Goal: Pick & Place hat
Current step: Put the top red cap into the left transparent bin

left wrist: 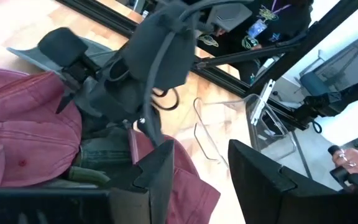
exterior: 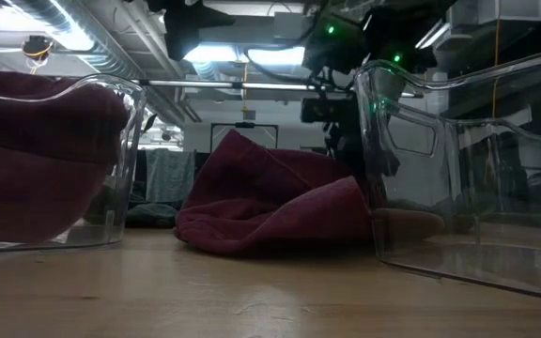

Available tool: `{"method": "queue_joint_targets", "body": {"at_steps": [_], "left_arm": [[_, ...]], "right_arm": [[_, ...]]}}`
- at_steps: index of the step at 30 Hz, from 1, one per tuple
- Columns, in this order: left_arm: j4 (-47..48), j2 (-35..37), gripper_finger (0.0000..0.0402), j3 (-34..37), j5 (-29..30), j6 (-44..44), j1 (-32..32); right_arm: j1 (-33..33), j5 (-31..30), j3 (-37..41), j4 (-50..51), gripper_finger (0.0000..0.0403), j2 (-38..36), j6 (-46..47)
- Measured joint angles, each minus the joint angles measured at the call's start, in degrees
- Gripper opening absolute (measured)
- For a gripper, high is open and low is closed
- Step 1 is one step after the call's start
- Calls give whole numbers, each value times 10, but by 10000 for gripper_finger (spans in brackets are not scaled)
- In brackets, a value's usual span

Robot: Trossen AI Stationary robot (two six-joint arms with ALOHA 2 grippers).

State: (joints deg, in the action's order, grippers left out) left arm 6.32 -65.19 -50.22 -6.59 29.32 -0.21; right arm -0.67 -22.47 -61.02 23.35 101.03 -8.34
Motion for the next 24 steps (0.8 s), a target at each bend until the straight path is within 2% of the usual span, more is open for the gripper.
{"method": "queue_joint_targets", "body": {"at_steps": [7,12,16,24], "left_arm": [[0,0,147,0,0,13,0],[0,0,147,0,0,14,0],[0,0,147,0,0,14,0],[11,0,147,0,1,14,0]], "right_arm": [[-12,19,0,-5,248,16,-41],[-22,-2,0,-49,238,16,-42],[-31,20,0,-64,195,16,-41],[-40,37,0,-60,73,16,-3]]}}
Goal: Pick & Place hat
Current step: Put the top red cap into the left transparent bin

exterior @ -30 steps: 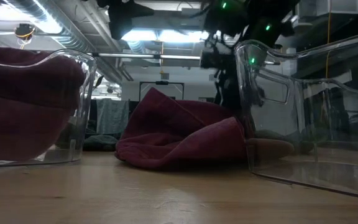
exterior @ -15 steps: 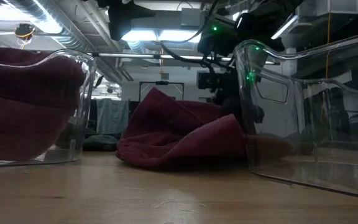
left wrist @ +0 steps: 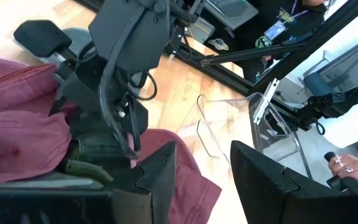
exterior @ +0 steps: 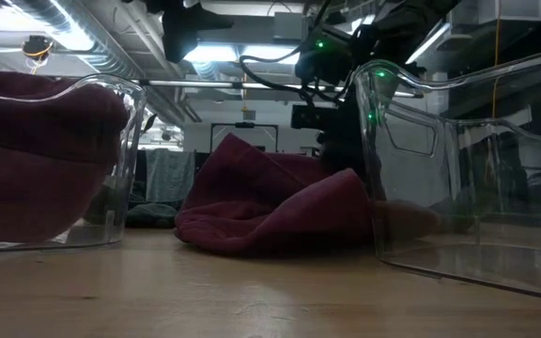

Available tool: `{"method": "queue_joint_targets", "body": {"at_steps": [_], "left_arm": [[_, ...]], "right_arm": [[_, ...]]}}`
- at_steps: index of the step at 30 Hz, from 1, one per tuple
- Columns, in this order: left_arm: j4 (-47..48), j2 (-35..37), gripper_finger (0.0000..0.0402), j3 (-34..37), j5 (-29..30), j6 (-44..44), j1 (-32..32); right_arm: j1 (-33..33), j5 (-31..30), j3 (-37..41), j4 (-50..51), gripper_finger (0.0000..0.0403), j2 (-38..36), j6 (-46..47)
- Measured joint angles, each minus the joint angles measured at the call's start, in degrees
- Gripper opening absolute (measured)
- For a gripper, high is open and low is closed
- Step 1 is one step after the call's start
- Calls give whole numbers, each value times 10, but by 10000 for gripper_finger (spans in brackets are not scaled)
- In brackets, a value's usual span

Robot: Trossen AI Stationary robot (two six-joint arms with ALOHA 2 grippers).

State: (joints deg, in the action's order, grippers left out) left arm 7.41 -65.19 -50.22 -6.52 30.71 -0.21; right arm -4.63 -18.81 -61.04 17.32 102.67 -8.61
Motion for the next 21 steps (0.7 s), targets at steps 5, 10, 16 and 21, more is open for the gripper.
{"method": "queue_joint_targets", "body": {"at_steps": [5,10,16,21], "left_arm": [[7,0,147,0,12,-15,0],[7,0,147,0,24,-41,0],[6,0,147,0,24,-70,0],[5,0,147,0,24,-75,0]], "right_arm": [[-1,48,0,1,10,0,31],[-1,119,0,1,12,-2,83],[-1,184,-35,18,8,-2,99],[-14,233,-86,41,5,-2,99]]}}
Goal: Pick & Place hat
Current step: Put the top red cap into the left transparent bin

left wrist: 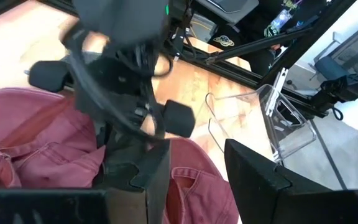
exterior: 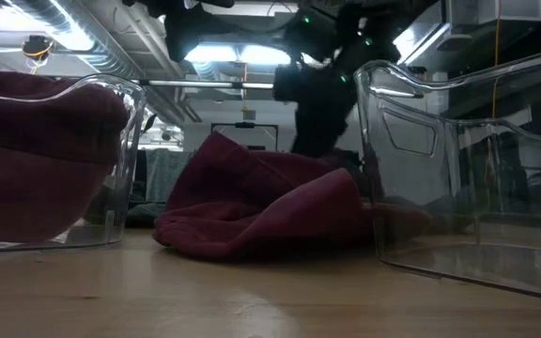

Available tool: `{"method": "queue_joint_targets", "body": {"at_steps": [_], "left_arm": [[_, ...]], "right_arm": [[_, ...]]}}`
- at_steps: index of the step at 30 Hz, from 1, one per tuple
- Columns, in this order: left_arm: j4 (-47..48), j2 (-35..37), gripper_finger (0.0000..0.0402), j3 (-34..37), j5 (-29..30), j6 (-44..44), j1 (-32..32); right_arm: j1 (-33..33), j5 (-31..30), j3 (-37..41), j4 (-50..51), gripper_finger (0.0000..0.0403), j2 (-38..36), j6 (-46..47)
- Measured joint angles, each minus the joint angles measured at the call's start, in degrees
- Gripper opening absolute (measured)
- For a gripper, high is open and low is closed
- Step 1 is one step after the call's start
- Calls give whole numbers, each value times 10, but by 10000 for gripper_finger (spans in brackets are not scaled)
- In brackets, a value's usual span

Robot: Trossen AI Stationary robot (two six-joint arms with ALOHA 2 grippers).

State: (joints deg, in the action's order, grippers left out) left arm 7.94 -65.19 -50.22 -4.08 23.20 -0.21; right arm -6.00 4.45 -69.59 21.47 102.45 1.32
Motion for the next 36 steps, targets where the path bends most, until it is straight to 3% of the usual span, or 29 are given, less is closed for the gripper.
{"method": "queue_joint_targets", "body": {"at_steps": [13,18,29,36], "left_arm": [[0,8,147,0,-12,-68,0],[-1,20,147,0,45,-124,0],[120,0,189,-76,109,-183,0],[149,-31,221,-121,88,-205,23]], "right_arm": [[-51,193,-165,119,5,-1,0],[-56,237,-214,157,5,-1,-3],[-56,253,-250,157,5,-1,-4],[-55,253,-250,143,5,-1,-4]]}}
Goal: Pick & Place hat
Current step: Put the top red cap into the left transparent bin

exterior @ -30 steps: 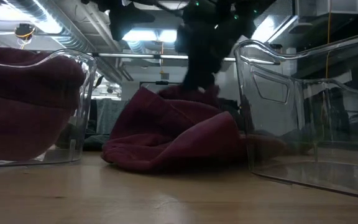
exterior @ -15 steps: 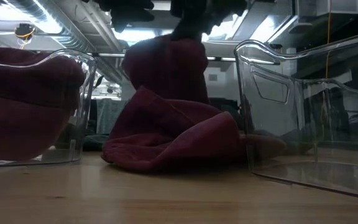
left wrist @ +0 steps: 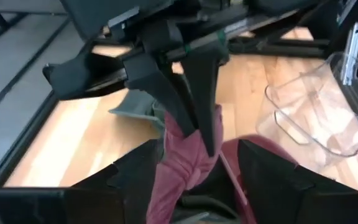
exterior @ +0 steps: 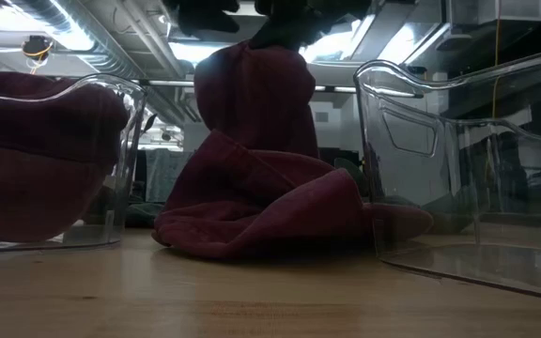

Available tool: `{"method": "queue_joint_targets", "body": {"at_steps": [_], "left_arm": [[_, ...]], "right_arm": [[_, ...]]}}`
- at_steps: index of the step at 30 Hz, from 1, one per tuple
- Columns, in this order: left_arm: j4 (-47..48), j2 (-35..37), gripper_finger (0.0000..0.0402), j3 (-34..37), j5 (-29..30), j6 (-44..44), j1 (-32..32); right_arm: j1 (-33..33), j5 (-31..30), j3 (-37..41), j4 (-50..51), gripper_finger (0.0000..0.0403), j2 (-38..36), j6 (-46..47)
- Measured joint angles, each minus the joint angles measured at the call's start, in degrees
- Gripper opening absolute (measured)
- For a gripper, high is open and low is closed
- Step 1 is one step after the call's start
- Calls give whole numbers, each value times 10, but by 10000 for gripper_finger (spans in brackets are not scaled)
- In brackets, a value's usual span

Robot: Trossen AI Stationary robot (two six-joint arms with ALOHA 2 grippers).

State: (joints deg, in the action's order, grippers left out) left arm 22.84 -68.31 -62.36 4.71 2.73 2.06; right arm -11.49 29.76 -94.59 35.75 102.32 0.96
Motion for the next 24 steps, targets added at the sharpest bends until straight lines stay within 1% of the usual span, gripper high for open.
{"method": "queue_joint_targets", "body": {"at_steps": [7,10,14,16,20,24], "left_arm": [[37,-55,228,-45,-47,-45,12],[80,-72,228,-68,-47,-64,12],[114,-85,228,-88,-47,-80,12],[118,-88,228,-89,-47,-83,12],[124,-88,228,-89,-37,-85,12],[153,-88,227,-89,-20,-85,12]], "right_arm": [[0,16,0,-12,5,0,6],[0,25,0,-12,7,0,6],[0,39,0,-12,7,0,6],[0,40,0,-13,8,0,6],[0,61,-2,-14,9,0,8],[0,60,-20,-16,9,0,7]]}}
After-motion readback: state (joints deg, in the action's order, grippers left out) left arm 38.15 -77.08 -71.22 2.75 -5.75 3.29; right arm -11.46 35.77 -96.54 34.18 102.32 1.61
